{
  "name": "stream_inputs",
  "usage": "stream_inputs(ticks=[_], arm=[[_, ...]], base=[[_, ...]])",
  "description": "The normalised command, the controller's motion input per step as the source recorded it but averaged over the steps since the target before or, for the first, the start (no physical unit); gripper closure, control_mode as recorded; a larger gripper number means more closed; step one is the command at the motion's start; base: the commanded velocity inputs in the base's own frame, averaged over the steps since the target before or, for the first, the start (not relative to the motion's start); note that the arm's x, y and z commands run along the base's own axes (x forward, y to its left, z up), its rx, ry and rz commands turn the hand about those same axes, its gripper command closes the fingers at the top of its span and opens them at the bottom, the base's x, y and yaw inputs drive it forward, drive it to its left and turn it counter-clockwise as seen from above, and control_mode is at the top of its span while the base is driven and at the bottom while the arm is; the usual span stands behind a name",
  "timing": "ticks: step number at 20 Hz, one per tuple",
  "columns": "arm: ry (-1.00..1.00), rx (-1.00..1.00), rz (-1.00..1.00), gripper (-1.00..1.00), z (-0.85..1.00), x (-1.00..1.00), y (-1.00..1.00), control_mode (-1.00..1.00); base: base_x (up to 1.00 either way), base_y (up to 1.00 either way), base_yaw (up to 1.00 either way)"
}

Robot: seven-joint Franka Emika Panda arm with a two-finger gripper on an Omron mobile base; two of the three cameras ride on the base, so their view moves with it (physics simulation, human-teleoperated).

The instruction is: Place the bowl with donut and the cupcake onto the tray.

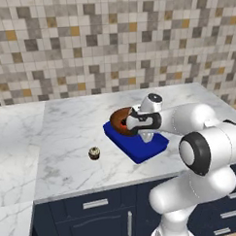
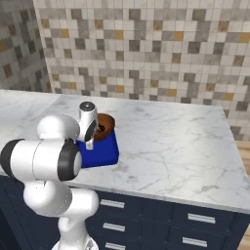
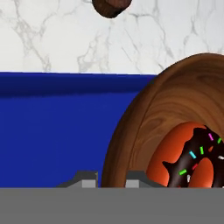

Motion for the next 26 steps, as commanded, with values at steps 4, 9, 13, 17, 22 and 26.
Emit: stream_inputs(ticks=[4,9,13,17,22,26], arm=[[0.02,0.01,0.04,1.0,-0.11,0.0,0.12,-1.0],[0.0,0.0,0.01,1.0,-0.08,0.0,0.03,-1.0],[0.0,0.0,0.0,1.0,-0.08,0.12,0.0,-1.0],[0.0,0.0,0.0,1.0,-0.09,0.18,0.0,-1.0],[0.0,0.0,0.0,1.0,-0.02,0.15,0.0,-1.0],[0.0,0.0,0.0,1.0,-0.04,0.14,0.0,-1.0]], base=[[0.0,0.0,0.0],[0.0,0.0,0.0],[0.0,0.0,0.0],[0.0,0.0,0.0],[0.0,0.0,0.0],[0.0,0.0,0.0]])
